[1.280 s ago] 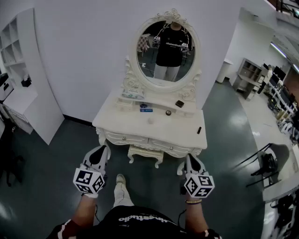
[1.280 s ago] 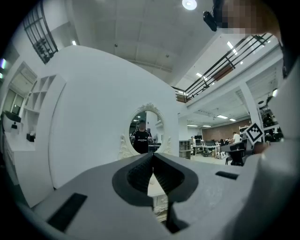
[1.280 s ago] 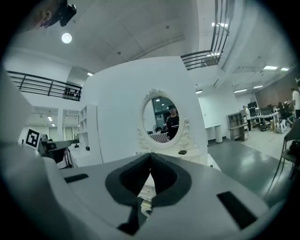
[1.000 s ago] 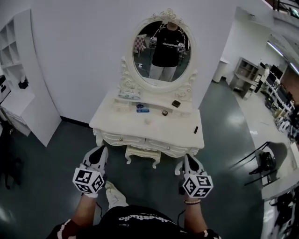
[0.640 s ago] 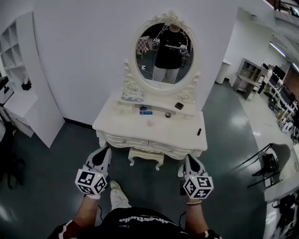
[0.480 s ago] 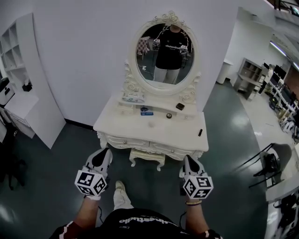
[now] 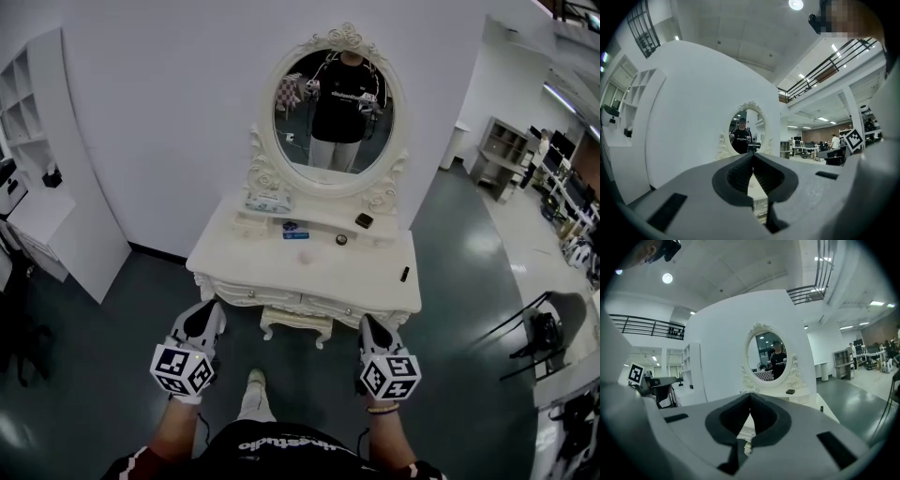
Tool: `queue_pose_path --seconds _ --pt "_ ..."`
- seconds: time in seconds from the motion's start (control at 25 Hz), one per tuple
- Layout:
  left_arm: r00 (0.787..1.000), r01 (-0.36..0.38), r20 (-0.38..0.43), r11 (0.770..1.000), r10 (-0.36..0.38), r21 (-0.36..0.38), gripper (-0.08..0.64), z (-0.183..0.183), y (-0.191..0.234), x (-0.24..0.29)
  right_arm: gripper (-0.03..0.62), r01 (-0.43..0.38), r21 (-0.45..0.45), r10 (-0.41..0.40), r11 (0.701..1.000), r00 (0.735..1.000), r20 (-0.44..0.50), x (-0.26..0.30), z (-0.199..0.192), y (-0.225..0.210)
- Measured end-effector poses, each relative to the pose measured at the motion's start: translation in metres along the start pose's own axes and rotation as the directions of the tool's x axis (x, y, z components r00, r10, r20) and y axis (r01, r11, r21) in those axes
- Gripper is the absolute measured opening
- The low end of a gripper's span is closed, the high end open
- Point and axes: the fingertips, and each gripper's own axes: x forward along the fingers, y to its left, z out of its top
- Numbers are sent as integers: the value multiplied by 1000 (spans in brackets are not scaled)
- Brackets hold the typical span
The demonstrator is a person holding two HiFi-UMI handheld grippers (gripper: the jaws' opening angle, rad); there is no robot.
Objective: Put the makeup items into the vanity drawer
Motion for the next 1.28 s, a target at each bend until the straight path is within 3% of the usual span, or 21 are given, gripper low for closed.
queue_pose_path --seconds 0.44,0.68,1.28 --pt "1000 28 -3 1000 -28 -4 6 4 33 66 -5 18 -25 -18 1000 1000 -23 66 20 -9" --pt "999 45 -24 997 -47 -65 6 -6 62 110 -5 10 -42 -12 999 999 -42 120 26 -7" --pt "995 92 -25 993 -94 -69 6 5 138 210 -3 18 -41 -20 999 999 -49 249 48 1"
